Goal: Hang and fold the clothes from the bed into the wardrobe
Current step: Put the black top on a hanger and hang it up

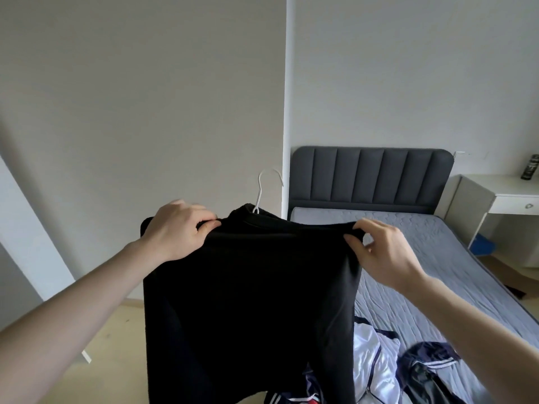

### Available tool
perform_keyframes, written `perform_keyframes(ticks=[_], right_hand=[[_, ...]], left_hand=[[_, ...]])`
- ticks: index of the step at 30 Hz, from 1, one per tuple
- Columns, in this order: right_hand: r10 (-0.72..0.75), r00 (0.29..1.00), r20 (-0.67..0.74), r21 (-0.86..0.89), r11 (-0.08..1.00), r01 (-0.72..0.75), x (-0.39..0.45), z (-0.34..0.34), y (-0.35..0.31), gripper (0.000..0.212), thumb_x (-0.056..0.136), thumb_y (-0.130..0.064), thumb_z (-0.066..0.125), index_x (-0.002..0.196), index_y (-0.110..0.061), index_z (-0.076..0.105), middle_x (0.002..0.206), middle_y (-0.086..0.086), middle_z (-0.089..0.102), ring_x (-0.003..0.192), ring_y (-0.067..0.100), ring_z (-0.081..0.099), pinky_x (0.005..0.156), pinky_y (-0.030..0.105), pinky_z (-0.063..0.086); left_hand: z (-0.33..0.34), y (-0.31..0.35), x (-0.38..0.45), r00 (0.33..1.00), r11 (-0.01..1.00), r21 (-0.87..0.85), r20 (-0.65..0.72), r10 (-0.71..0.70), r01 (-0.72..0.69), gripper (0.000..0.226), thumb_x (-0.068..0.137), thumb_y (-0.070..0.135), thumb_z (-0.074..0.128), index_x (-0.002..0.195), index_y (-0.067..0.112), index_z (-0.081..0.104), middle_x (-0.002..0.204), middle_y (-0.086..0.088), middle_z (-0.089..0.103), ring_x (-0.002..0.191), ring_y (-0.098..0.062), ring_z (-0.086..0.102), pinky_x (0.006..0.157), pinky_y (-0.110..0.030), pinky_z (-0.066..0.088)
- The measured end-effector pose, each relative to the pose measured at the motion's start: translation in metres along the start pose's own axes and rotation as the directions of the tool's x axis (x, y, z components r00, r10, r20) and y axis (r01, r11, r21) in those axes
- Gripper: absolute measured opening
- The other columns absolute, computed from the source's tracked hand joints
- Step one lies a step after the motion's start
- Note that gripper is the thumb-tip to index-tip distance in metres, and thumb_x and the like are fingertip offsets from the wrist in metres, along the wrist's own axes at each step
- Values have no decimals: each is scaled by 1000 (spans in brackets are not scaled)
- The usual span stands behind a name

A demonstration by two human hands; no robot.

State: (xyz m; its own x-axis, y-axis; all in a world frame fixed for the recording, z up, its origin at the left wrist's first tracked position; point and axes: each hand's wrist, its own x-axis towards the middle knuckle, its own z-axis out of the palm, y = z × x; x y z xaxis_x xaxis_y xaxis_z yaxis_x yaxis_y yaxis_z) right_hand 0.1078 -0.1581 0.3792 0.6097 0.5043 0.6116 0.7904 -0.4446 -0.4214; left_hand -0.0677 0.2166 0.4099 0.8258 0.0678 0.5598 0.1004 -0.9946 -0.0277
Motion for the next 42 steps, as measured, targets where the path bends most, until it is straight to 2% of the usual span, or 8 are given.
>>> perform_keyframes(ticks=[7, 11, 15, 19, 23, 27, 32, 42], right_hand=[[98, 995, -32, 287, 954, -85, 49, -4, -68, 19, 98, -14, 62, 82, -24, 57, 77, -11, 63, 74, 6, 62, 65, 13, 43], [23, 1000, -2, 415, 909, -20, 47, 1, -111, 13, 96, -13, 64, 85, -20, 64, 79, -7, 68, 78, 7, 67, 67, 16, 50], [-276, 871, 405, 268, 947, 176, 20, 31, -118, 4, 95, -23, 67, 97, -21, 69, 92, -9, 67, 86, 10, 62, 79, 27, 52], [-252, 812, 527, 200, 965, 170, 1, 50, -90, 27, 89, -26, 72, 115, -29, 68, 113, -16, 63, 95, 3, 60, 86, 20, 49], [-195, 909, 369, 340, 938, 63, -8, 51, -63, 55, 77, -22, 82, 125, -38, 61, 123, -20, 57, 111, 5, 63, 92, 23, 54], [84, 993, 77, 298, 949, -103, 2, 48, -35, 59, 82, -23, 85, 131, -33, 54, 127, -14, 49, 93, 6, 66, 73, 30, 61], [152, 961, 230, 175, 965, -195, 21, 58, -29, 56, 84, -53, 75, 134, -38, 54, 118, -12, 54, 77, 5, 65, 80, 27, 53], [180, 954, 238, 141, 966, -218, 66, 73, -11, 16, 90, -16, 61, 98, -26, 70, 73, -10, 69, 75, 17, 65, 65, 29, 50]], left_hand=[[28, 15, -11, 964, 997, 15, 255, -72, 71, 37, 99, 47, 34, 100, 36, 70, 85, 14, 65, 83, -12, 63, 70, -32, 47], [34, 25, -12, 965, 986, -34, 217, -149, 161, 41, 95, 51, 32, 98, 36, 69, 83, 13, 64, 80, -11, 61, 69, -33, 49], [31, 33, -12, 956, 940, -177, 67, -286, 293, 25, 98, 46, 48, 89, 31, 66, 81, 13, 66, 79, -12, 59, 68, -33, 46], [25, 38, -15, 927, 896, -248, 24, -375, 369, 23, 99, 46, 53, 89, 29, 66, 76, 12, 68, 75, -11, 60, 69, -32, 47], [17, 39, -25, 910, 876, -279, -15, -414, 394, 21, 99, 46, 56, 89, 32, 67, 72, 12, 67, 70, -11, 61, 67, -29, 48], [8, 38, -32, 893, 864, -287, -54, -446, 414, 20, 99, 46, 57, 88, 33, 68, 70, 13, 66, 66, -10, 60, 65, -30, 48], [2, 41, -34, 876, 852, -292, -80, -475, 436, 24, 100, 46, 57, 86, 29, 66, 68, 10, 65, 59, -13, 58, 64, -33, 51], [-2, 61, -25, 871, 873, -198, -131, -473, 445, 23, 99, 42, 60, 83, 26, 64, 65, 6, 59, 58, -16, 52, 62, -33, 49]])
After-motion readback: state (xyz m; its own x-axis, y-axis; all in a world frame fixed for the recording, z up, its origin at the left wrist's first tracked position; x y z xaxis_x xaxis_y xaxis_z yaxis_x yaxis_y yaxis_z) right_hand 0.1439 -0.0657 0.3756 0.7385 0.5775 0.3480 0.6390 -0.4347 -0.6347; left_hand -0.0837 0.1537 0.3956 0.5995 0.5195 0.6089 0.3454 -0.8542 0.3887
